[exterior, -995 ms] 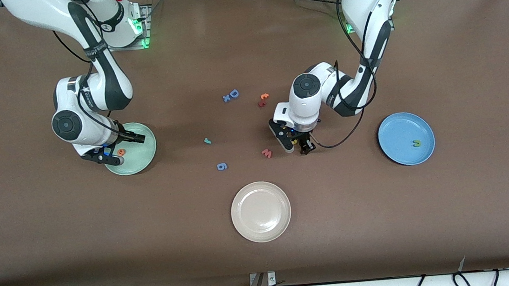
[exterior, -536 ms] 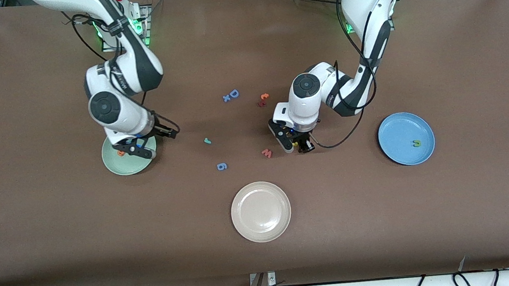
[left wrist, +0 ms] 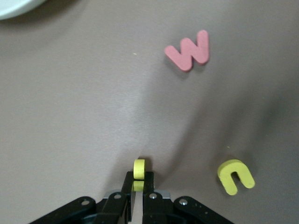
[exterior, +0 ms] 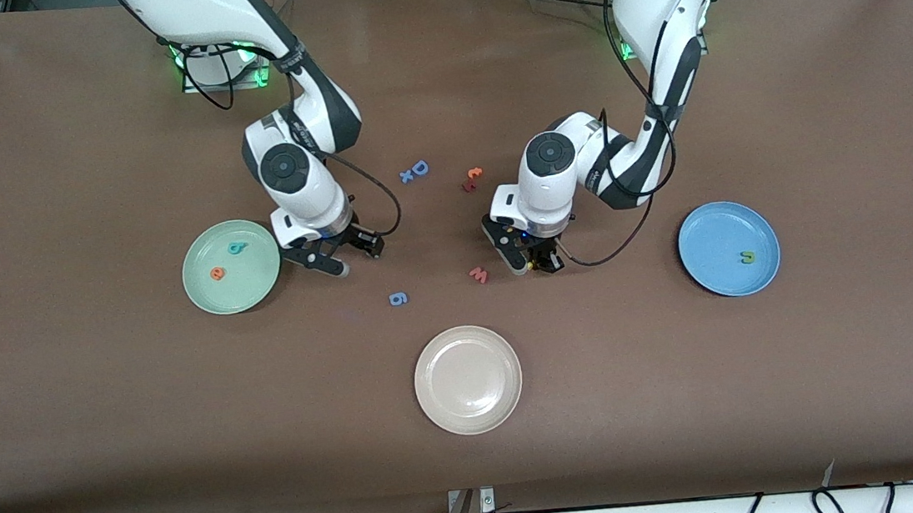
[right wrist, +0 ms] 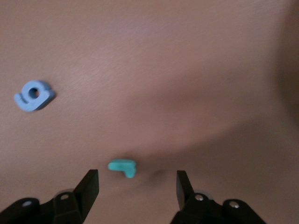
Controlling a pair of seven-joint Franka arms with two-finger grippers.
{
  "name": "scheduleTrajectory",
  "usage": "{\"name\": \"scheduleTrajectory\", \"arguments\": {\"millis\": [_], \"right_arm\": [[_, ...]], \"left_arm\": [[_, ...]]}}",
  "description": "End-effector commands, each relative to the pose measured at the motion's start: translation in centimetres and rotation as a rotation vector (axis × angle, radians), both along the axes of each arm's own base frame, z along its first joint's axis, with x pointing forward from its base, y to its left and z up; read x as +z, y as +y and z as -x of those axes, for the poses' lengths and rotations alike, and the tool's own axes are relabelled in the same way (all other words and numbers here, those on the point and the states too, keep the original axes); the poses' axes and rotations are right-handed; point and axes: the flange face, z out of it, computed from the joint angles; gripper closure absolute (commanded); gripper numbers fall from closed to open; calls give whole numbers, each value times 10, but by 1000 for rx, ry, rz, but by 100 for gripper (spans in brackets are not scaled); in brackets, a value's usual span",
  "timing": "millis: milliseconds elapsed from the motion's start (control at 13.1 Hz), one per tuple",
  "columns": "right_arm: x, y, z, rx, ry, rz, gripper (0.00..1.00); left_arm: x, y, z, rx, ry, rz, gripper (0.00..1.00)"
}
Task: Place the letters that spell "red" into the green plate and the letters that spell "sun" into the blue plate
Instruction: 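Lift the yellow s with the left gripper while the right gripper grasps the 1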
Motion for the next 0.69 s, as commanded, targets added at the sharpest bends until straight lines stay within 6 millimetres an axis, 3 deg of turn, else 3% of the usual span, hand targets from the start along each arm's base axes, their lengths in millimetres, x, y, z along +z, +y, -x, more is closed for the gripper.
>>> {"name": "scheduleTrajectory", "arguments": {"millis": [0,230,383,536,613], "right_arm": [[-1,22,-7,16,-20,-11,29],[-19,24,-3,24,-16,0,30],[-21,22,-5,28,-18,5,31],[-22,19,-6,30,-19,9,41],[-23,19,-6,29,-20,8,42]], "left_arm": [[40,31,-30,95,-30,29,100],[71,87,-52,207,38,36,100],[82,137,-65,278,109,19,100],[99,199,-74,386,165,-15,97],[102,225,-76,429,195,-29,96]]}}
